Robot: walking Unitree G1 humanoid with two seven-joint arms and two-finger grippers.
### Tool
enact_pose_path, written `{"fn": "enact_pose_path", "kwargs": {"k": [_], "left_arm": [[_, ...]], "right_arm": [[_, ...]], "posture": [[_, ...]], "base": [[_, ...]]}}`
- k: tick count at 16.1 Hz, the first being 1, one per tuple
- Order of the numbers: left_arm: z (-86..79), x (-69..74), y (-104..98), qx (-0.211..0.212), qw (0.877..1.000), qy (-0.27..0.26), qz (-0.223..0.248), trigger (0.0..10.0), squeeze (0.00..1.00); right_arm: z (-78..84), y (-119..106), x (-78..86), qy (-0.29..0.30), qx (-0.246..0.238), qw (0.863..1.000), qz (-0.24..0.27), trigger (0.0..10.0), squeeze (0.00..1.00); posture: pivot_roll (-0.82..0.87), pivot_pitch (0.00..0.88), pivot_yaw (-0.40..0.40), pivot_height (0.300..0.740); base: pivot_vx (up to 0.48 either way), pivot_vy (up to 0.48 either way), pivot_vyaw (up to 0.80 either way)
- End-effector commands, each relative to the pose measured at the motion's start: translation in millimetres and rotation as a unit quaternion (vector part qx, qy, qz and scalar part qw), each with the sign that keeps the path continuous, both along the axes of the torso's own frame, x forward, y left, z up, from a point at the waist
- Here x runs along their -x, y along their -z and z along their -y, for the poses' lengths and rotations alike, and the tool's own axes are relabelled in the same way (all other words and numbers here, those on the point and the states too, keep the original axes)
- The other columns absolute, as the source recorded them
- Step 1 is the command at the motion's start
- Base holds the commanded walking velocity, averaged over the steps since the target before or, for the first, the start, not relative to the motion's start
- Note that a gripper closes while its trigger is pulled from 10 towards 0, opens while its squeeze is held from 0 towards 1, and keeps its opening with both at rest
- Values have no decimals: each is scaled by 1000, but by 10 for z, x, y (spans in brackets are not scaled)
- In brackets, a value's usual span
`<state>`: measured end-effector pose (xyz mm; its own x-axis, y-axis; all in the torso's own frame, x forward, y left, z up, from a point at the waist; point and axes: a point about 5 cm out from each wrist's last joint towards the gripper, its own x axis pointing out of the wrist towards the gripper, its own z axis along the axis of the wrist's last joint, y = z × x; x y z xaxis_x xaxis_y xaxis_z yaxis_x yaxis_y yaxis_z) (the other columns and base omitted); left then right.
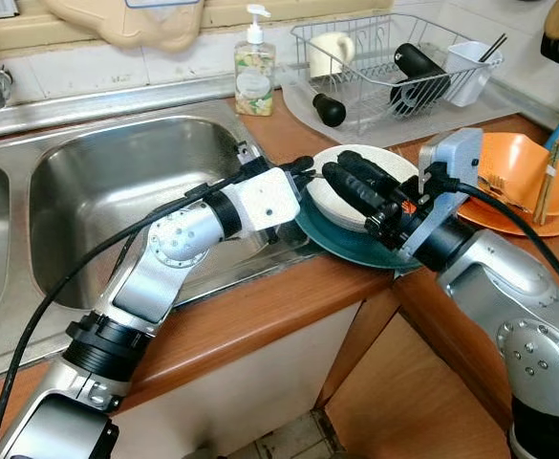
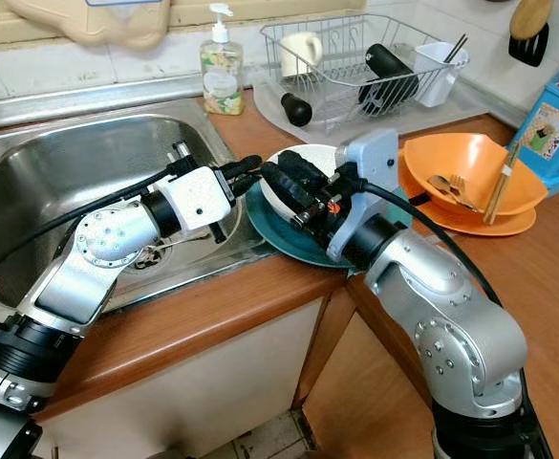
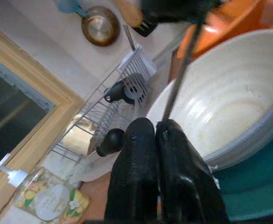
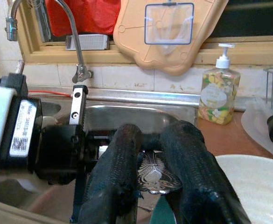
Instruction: Kitchen organization
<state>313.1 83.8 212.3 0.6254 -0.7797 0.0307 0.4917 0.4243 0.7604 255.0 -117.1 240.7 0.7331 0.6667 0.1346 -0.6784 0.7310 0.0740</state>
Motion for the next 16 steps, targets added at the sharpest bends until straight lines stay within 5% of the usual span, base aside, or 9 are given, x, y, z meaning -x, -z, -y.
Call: {"fn": "enact_pose_path", "kwargs": {"k": [1, 3, 4, 5, 7, 8, 9, 14, 16], "left_arm": [[-15, -40, -55, 1, 1000, -6, 11, 0, 0], [-16, -56, -58, -5, 1000, -8, 19, 0, 0], [-18, -61, -62, -6, 1000, -9, 23, 0, 0], [-27, -67, -69, -7, 1000, -12, 27, 0, 0], [-70, -82, -86, -11, 999, -19, 32, 0, 0], [-112, -90, -83, -16, 999, -25, 34, 0, 0], [-163, -106, -79, -23, 999, -33, 35, 0, 0], [-584, -255, -89, -55, 990, -126, 34, 0, 0], [-796, -297, 32, -80, 981, -175, -7, 0, 0]], "right_arm": [[-46, 5, 17, -17, -1, 1000, -3, 0, 0], [-53, 1, 16, -18, 0, 1000, -2, 0, 0], [-56, 1, 15, -18, 2, 1000, -2, 4980, 0], [-59, 2, 12, -18, 2, 1000, -5, 10000, 1000], [-65, -24, -1, -17, -6, 1000, 0, 10000, 1000], [-54, -28, -10, -5, -2, 1000, 5, 10000, 910], [-53, -32, -9, -2, -2, 1000, 8, 10000, 0], [-45, -24, 24, -3, 1, 1000, 14, 10000, 0], [-30, 78, 37, -3, 54, 999, 6, 10000, 0]], "posture": [[-173, 0, -35, 740], [-173, 0, -35, 740], [-171, 0, -38, 740], [-171, 0, -38, 740], [-173, 0, -36, 740], [-172, 0, -32, 740], [-172, 0, -30, 740], [-169, 0, -25, 740], [-172, 0, -18, 740]], "base": [[0, 0, 0], [0, 0, 0], [0, 0, 0], [0, 0, 0], [0, 0, 0], [0, 0, 0], [0, 0, 0], [0, 0, 0], [0, 0, 0]]}}
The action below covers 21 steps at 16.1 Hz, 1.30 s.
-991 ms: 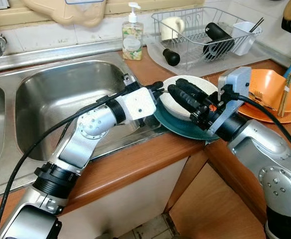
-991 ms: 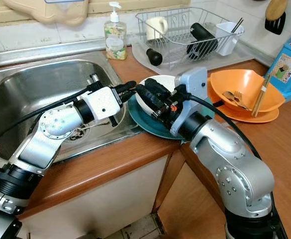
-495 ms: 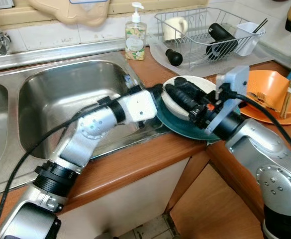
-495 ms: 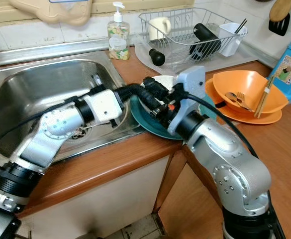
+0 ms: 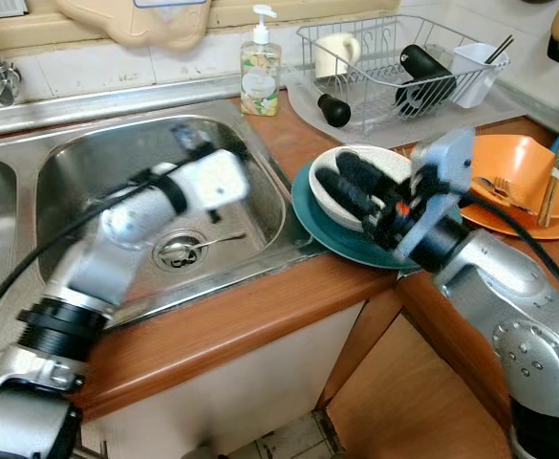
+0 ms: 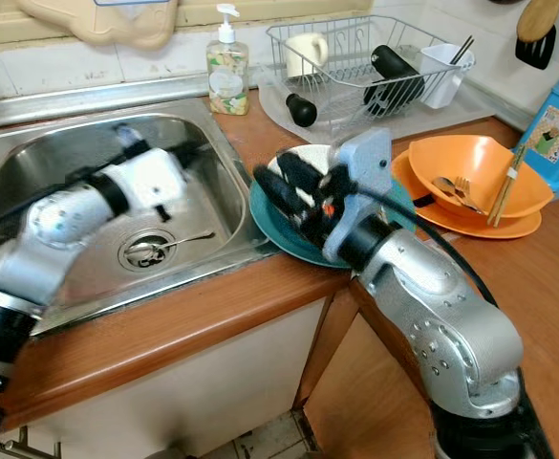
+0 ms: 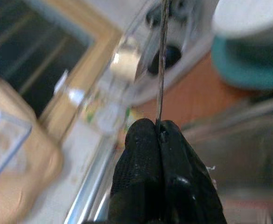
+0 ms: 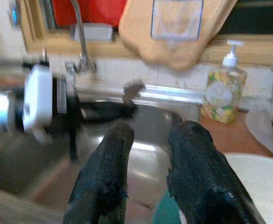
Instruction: Kitchen organization
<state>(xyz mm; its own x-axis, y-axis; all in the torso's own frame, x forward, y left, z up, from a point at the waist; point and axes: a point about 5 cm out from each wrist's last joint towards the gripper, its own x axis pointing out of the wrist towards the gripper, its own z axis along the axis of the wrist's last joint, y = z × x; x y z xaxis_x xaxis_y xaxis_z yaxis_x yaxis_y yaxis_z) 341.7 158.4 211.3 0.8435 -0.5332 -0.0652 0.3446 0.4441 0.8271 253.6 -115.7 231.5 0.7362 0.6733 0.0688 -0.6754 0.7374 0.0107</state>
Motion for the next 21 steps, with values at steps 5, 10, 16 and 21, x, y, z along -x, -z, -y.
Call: {"fn": "enact_pose_path", "kwargs": {"k": [5, 10, 16, 21], "left_arm": [[-259, -55, 289, -45, 992, -70, -97, 0, 0], [-483, -46, 615, -63, 963, -151, -214, 9843, 0], [-567, 15, 792, -57, 936, -188, -291, 10000, 812], [-571, 65, 833, -63, 931, -192, -304, 10000, 1000]], "right_arm": [[-30, 68, 74, -26, 55, 998, -1, 10000, 0], [-43, 66, 100, -41, 67, 997, 6, 10000, 0], [-39, 69, 105, -43, 72, 996, 10, 10000, 0], [-26, 64, 80, -31, 71, 997, 14, 10000, 0]], "posture": [[-183, 0, -9, 740], [-194, 0, -4, 740], [-198, 0, -5, 740], [-198, 0, -6, 740]], "base": [[0, 0, 0], [0, 0, 0], [0, 0, 0], [0, 0, 0]]}}
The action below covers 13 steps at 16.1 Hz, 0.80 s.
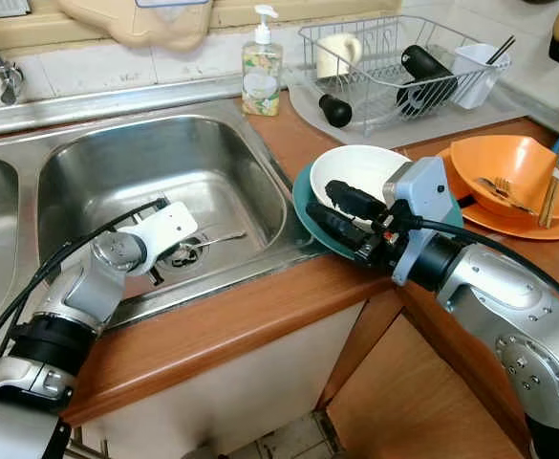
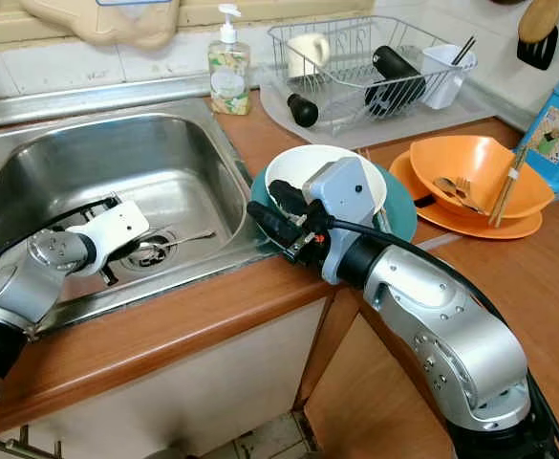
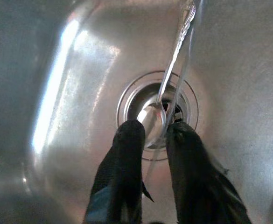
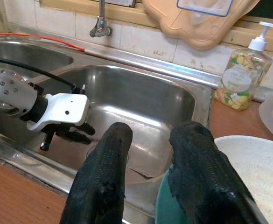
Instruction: Kitchen organization
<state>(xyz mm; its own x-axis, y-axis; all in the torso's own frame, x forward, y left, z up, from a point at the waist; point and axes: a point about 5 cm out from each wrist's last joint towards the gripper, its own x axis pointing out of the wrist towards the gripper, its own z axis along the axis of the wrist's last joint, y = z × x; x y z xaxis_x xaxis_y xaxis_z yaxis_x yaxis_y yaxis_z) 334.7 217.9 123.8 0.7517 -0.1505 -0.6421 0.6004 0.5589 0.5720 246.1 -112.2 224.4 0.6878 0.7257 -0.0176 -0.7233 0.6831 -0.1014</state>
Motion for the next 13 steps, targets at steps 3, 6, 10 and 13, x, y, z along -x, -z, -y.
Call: {"fn": "enact_pose_path", "kwargs": {"k": [3, 6, 10, 13], "left_arm": [[24, 9, -51, -2, 1000, 7, 6, 10000, 1000], [35, 8, -78, 0, 1000, 7, 16, 10000, 1000], [75, -16, -264, 27, 997, 6, 76, 10000, 0], [213, 56, -417, 121, 983, 30, 133, 10000, 0]], "right_arm": [[32, -22, -16, 14, -3, 1000, 10, 10000, 0], [61, -31, -45, 32, -5, 999, 13, 10000, 0], [231, -68, -183, 129, -16, 992, 10, 10000, 0], [420, -135, -262, 180, -41, 983, 15, 10000, 0]], "posture": [[-200, 0, -7, 740], [-200, 0, -7, 740], [-199, 0, -8, 740], [-195, 0, -5, 740]], "base": [[0, 0, 0], [0, 0, 0], [0, 0, 0], [0, 0, 0]]}}
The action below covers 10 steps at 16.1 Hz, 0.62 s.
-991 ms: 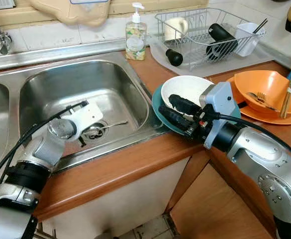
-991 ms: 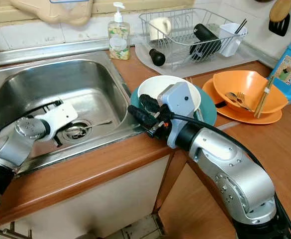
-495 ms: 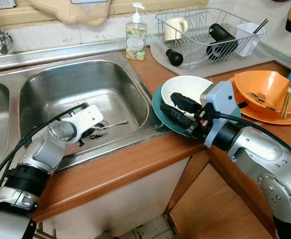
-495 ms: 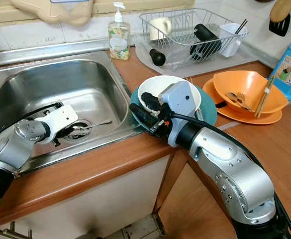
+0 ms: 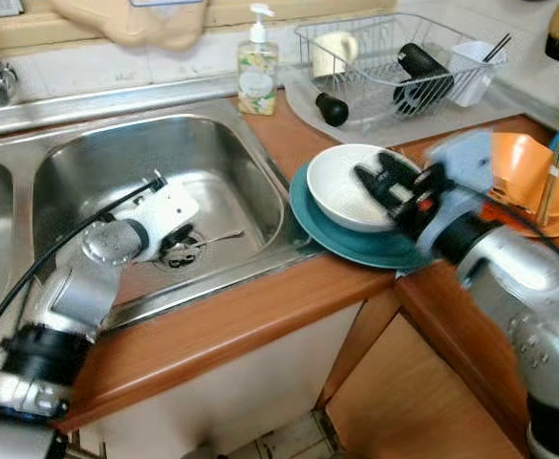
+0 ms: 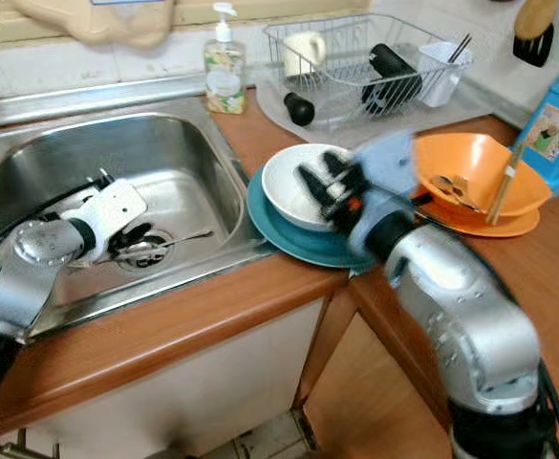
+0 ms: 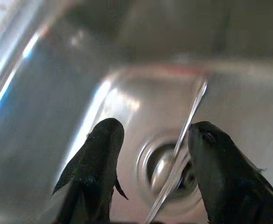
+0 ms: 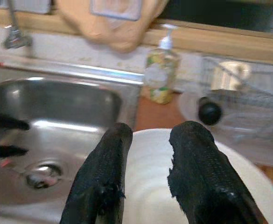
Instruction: Kitchen organization
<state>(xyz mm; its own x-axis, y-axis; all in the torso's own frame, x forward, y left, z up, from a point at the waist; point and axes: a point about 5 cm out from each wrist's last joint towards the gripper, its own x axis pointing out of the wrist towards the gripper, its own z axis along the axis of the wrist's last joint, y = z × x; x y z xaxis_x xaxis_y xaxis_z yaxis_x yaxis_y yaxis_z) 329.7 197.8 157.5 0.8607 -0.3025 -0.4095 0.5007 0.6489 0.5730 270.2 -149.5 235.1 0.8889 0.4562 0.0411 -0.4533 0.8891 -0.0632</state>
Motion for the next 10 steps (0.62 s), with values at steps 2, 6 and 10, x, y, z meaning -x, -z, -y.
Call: {"fn": "enact_pose_path", "kwargs": {"k": [2, 6, 10], "left_arm": [[143, 56, -124, 87, 995, 36, 45, 10000, 0], [259, 172, -183, 170, 982, 59, 64, 10000, 0], [304, 399, -194, 213, 969, 114, 42, 10000, 0]], "right_arm": [[187, -30, -88, 51, -18, 999, -6, 10000, 1000], [382, -29, -154, 95, -36, 994, -40, 10000, 1000], [608, 36, -219, 145, -56, 982, -105, 10000, 1000]], "posture": [[-190, 0, -15, 740], [-187, 0, -30, 740], [-181, 0, -33, 740]], "base": [[0, 0, 0], [0, 0, 0], [0, 0, 0]]}}
